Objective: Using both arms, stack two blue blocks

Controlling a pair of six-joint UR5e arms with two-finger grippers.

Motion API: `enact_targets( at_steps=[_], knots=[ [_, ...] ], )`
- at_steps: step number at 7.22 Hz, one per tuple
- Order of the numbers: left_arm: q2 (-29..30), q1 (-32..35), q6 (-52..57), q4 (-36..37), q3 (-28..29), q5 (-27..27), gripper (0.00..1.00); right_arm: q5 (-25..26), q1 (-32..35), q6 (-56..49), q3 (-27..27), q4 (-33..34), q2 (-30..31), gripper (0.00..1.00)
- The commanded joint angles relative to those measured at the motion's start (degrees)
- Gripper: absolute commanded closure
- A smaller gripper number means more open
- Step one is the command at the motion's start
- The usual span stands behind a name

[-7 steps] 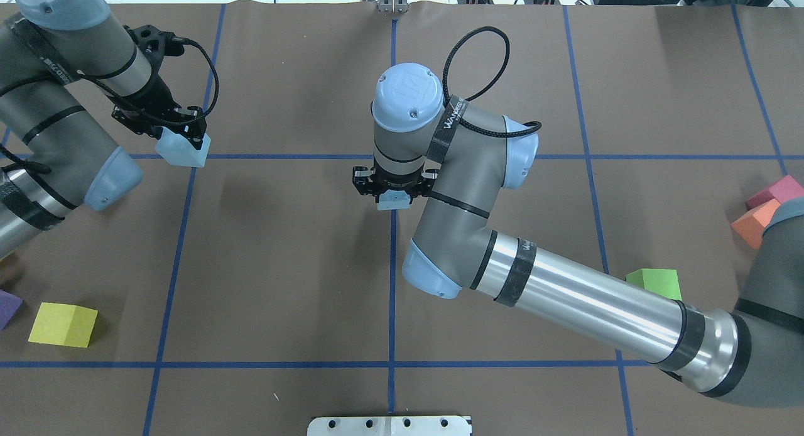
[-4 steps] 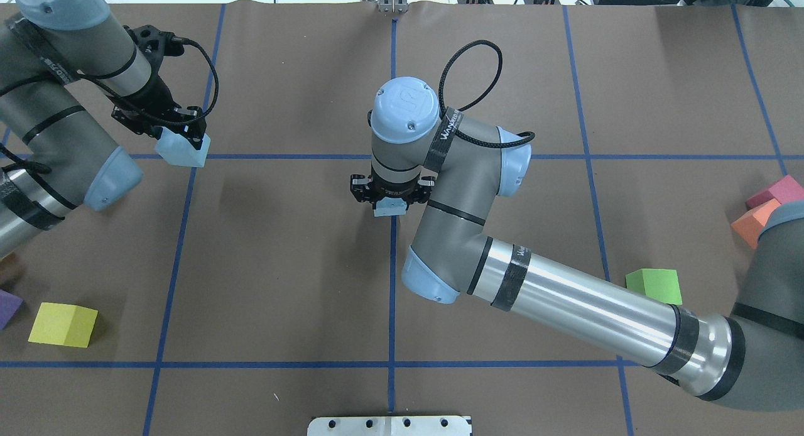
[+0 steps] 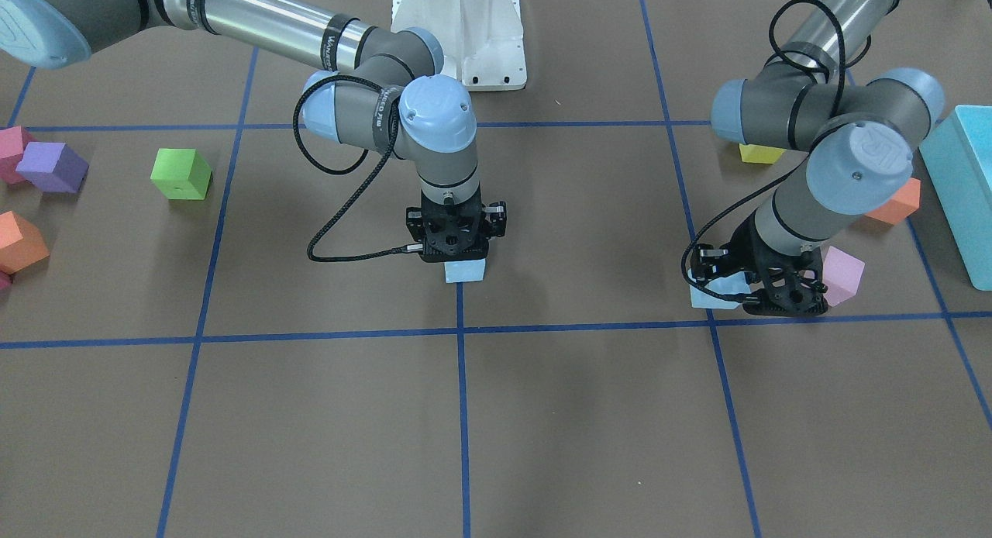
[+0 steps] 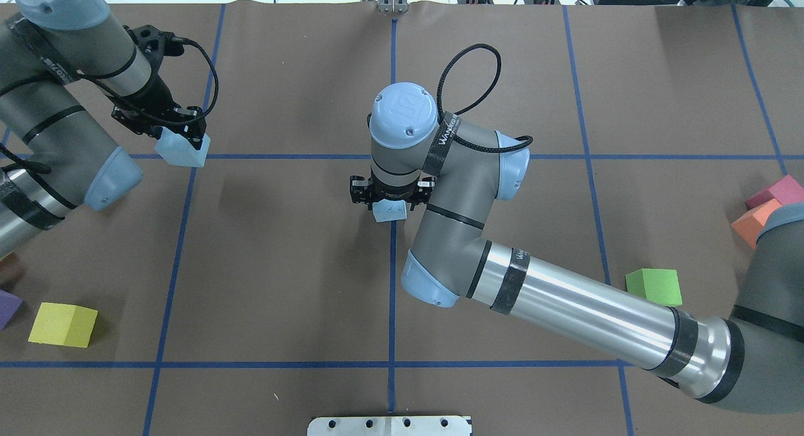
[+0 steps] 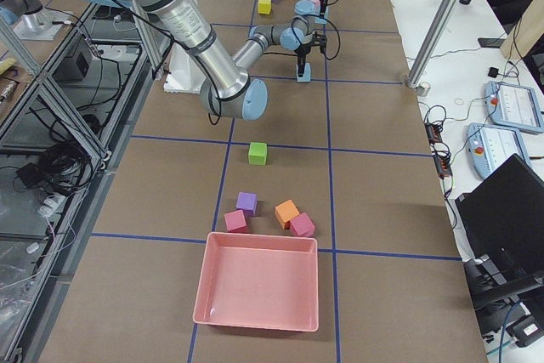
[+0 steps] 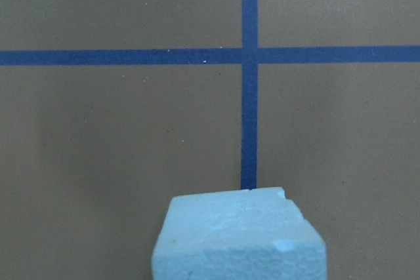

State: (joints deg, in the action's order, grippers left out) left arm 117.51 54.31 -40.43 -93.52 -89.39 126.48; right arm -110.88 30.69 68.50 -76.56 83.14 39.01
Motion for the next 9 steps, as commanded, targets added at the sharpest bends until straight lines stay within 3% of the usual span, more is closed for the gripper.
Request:
enact_targets(
  at_steps=[1,3,6,9],
  knots=[
    [0.00,0.01,0.00,0.00,-0.17,0.00,0.48,0.05,-0.02,0.05,0.00,-0.08,0.10,0.00],
    [0.61,0.10,-1.57,0.17,-0.26,0.00,0.48,-0.48,1.46,-0.56,-2.35,-0.08,0.19,0.00],
    [8.76,-0.16,-6.75,8.51,-0.09,0.35,0.48,-9.25,11.55,-2.22,-14.37,0.09,8.15,0.00],
    [20.17,-6.29,-20.17,7.65,6.04,-0.26,0.48,-9.53,16.67,-11.02,-15.20,0.09,12.75,0.00]
  ],
)
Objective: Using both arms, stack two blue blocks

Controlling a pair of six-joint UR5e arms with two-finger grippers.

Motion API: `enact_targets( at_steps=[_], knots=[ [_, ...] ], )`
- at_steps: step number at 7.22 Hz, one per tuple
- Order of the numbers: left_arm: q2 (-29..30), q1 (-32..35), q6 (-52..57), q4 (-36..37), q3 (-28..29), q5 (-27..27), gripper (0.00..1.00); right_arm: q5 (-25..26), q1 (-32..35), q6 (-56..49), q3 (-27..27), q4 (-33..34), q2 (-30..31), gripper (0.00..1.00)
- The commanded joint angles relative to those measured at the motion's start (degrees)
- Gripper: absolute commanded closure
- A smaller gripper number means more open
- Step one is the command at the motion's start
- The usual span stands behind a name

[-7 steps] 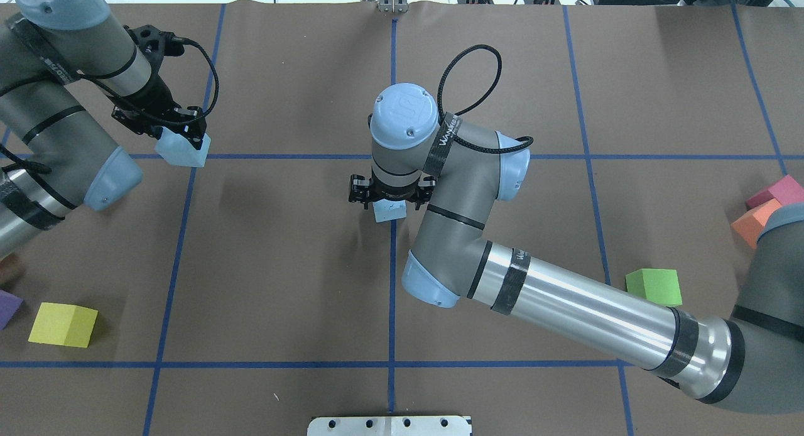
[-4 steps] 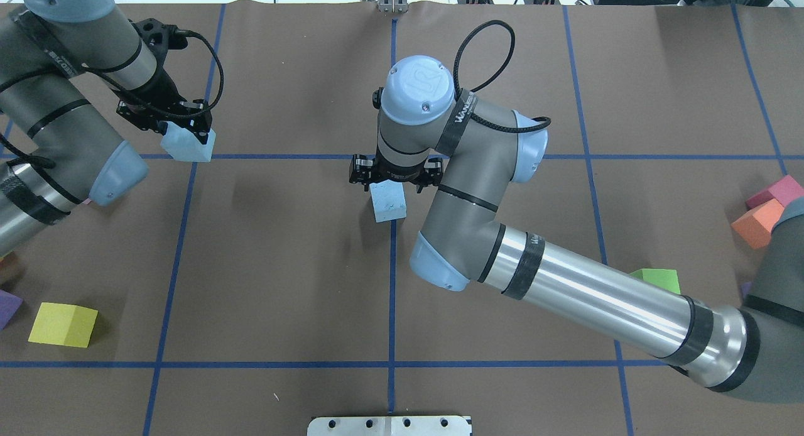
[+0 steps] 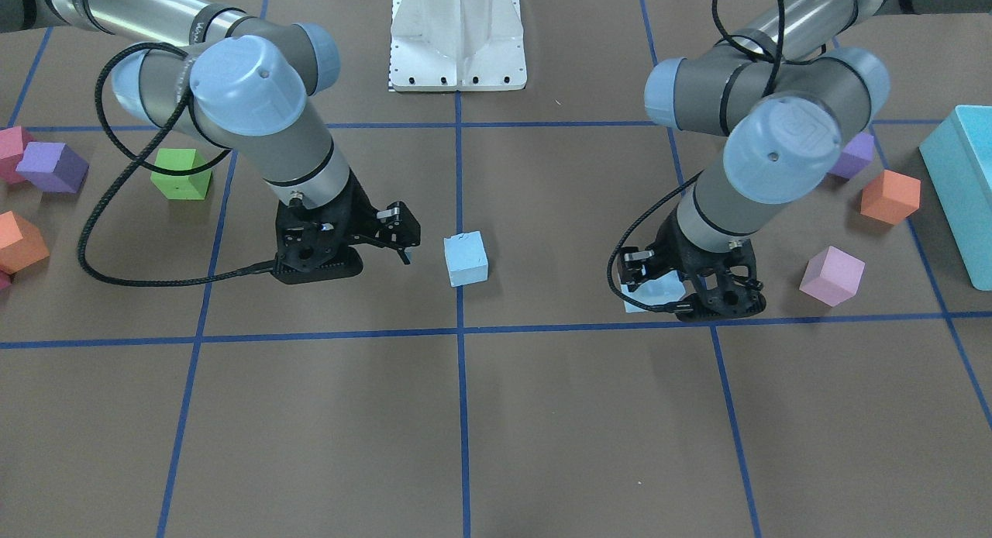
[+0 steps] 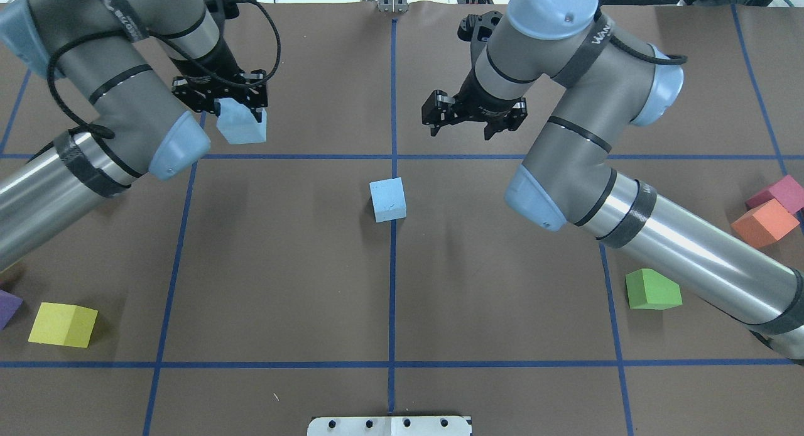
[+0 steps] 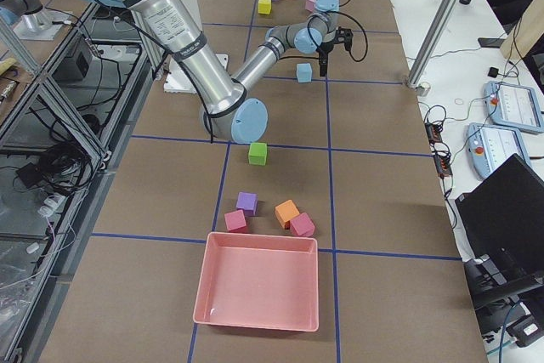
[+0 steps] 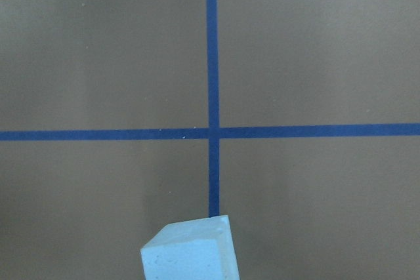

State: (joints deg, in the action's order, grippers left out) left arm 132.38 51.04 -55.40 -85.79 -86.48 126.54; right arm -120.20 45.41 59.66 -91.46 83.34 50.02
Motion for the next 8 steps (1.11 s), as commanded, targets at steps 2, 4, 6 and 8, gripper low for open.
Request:
enact_targets(
  at_steps=[2,4,6,8],
  knots=[
    [10.86,-6.99,-7.69,-0.25,6.49,-3.72,0.47,-0.12,3.11,-3.83,-0.03,-0.11,2.19,0.00],
    [13.95,-9.28,-8.14,-0.52,9.58,-5.94,0.47,-0.12,3.28,-3.93,-0.03,-0.19,2.63,0.00],
    [14.05,-10.79,-9.45,-3.93,10.89,-7.80,0.47,0.05,3.37,-4.98,-0.12,-0.37,2.98,0.00],
    [14.05,-12.19,-9.90,-4.47,11.16,-7.80,0.47,0.76,3.37,-4.90,-0.21,-0.28,3.33,0.00]
  ],
)
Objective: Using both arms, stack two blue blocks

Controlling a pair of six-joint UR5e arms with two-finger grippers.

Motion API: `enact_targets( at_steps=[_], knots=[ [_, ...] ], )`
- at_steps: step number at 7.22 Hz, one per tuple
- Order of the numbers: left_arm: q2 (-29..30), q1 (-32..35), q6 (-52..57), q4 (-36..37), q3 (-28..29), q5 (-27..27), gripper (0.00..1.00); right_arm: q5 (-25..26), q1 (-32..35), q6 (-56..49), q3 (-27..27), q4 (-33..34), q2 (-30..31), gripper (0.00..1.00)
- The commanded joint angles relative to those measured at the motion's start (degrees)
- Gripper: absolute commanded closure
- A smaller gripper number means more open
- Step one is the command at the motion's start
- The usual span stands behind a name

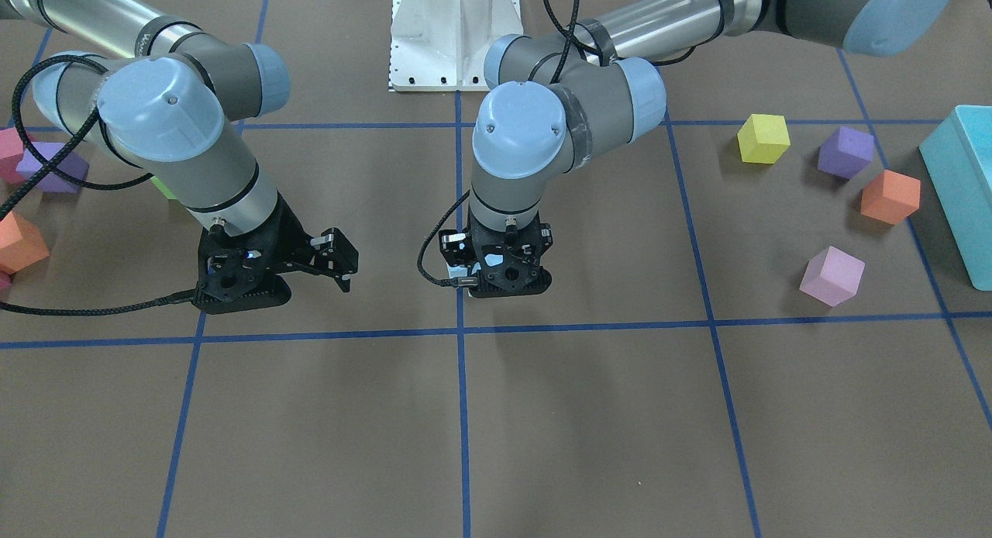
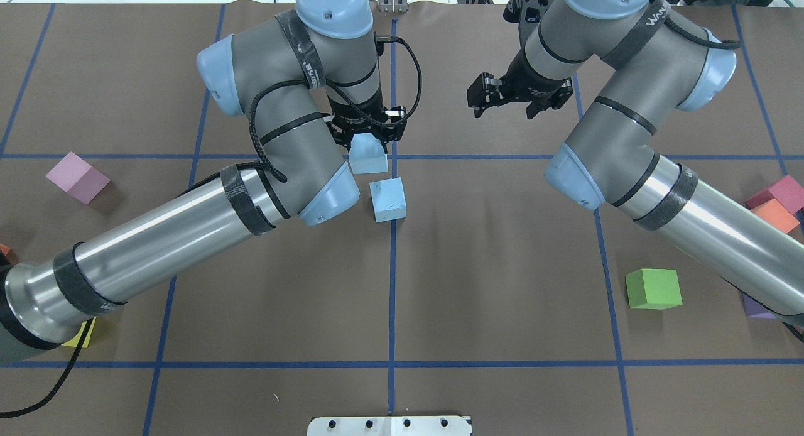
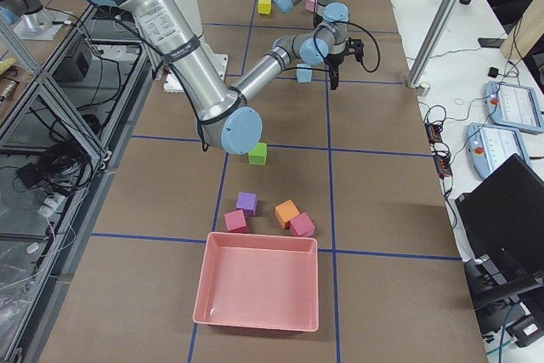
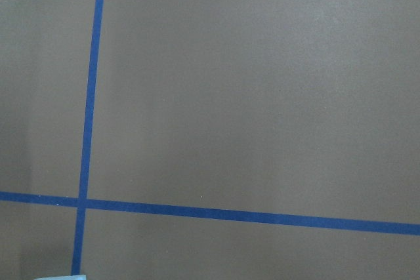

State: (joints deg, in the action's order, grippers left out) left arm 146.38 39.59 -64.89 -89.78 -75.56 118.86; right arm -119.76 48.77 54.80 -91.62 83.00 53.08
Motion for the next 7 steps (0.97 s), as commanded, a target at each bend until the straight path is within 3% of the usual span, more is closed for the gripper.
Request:
enact_targets(
  at_steps=[1,7],
  knots=[
    [0.04,-1.44,-0.41,-0.49,0.24,-0.12,0.47,1.28,0.01,-0.14,-0.31,-0.03,0.80,0.00],
    [-0.40,-2.94,-2.52,-0.31,-1.08,-0.12,0.41,1.20,0.28,-0.49,-0.40,-0.04,0.98,0.00]
  ],
)
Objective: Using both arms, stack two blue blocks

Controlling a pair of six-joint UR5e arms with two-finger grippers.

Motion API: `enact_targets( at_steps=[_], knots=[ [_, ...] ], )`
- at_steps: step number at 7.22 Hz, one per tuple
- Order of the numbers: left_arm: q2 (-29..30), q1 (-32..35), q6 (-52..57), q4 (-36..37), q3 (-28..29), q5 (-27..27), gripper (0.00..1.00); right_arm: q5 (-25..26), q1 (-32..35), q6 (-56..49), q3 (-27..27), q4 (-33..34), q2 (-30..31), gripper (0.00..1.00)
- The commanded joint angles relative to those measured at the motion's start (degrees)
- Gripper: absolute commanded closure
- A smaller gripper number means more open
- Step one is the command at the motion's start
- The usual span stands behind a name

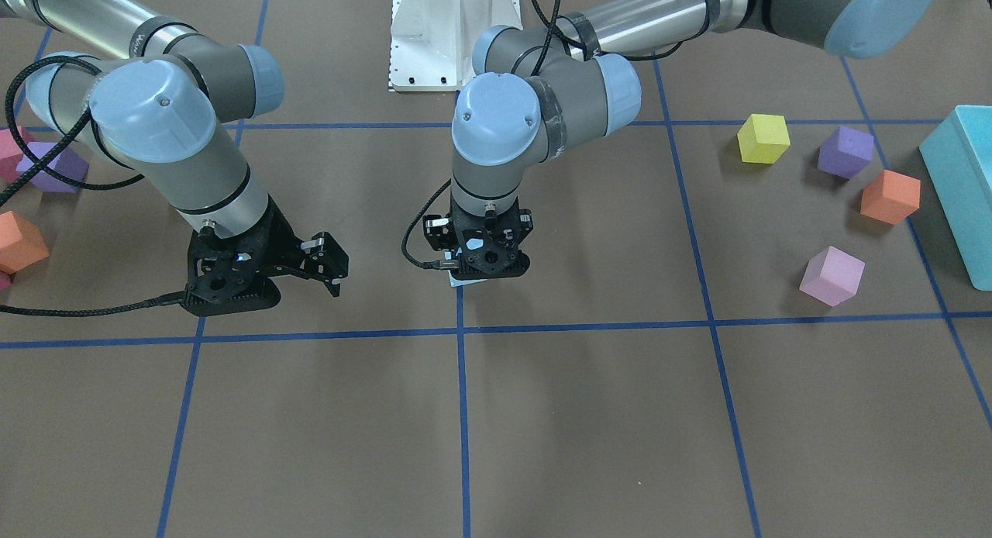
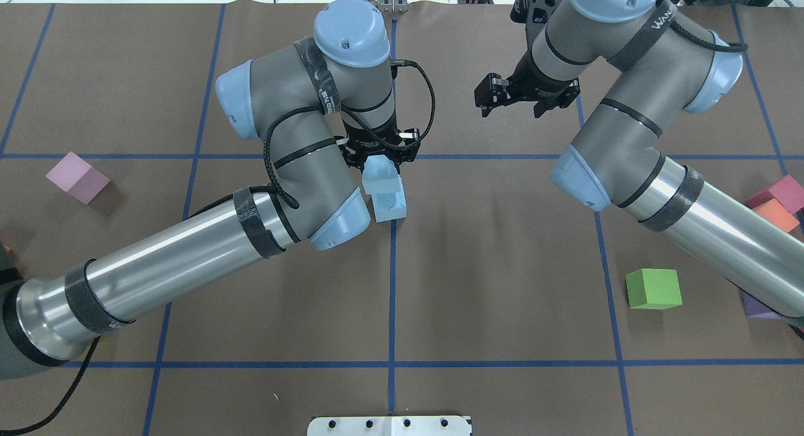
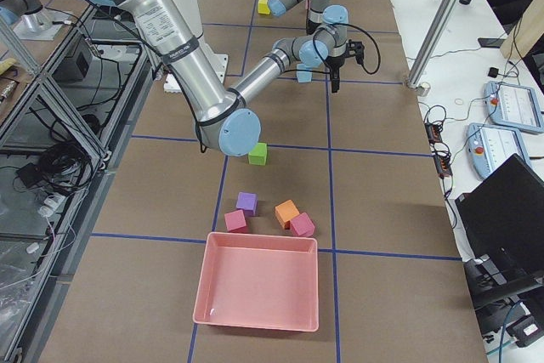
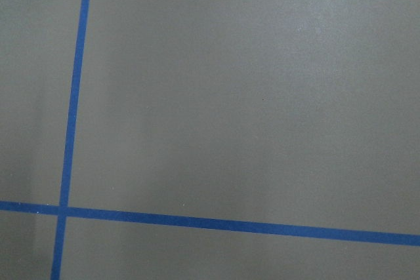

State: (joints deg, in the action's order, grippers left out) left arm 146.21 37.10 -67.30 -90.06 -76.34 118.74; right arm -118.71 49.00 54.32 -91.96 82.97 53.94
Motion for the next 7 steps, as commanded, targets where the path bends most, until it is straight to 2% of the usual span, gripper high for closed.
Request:
enact_targets(
  at_steps=[1,4,5,6,7],
  knots=[
    [-0.23,-0.54,-0.11,0.06,-0.30,-0.09,0.40,0.24,-0.05,0.00,0.02,0.00,0.46,0.00],
    [-0.23,-0.89,-0.20,0.06,-0.56,-0.09,0.35,0.33,-0.05,0.00,0.02,0.00,0.64,0.00],
    [-0.31,-0.89,-0.12,-0.03,-0.91,-0.17,0.14,0.33,-0.05,0.00,0.02,0.00,0.73,0.00],
    [-0.31,-1.24,-0.20,-0.03,-1.52,-2.61,0.01,0.33,0.04,0.00,0.02,0.00,0.73,0.00],
    [-0.40,-1.68,-0.20,0.06,-2.05,-3.07,0.01,0.41,0.04,0.00,0.11,0.00,0.73,0.00]
  ],
)
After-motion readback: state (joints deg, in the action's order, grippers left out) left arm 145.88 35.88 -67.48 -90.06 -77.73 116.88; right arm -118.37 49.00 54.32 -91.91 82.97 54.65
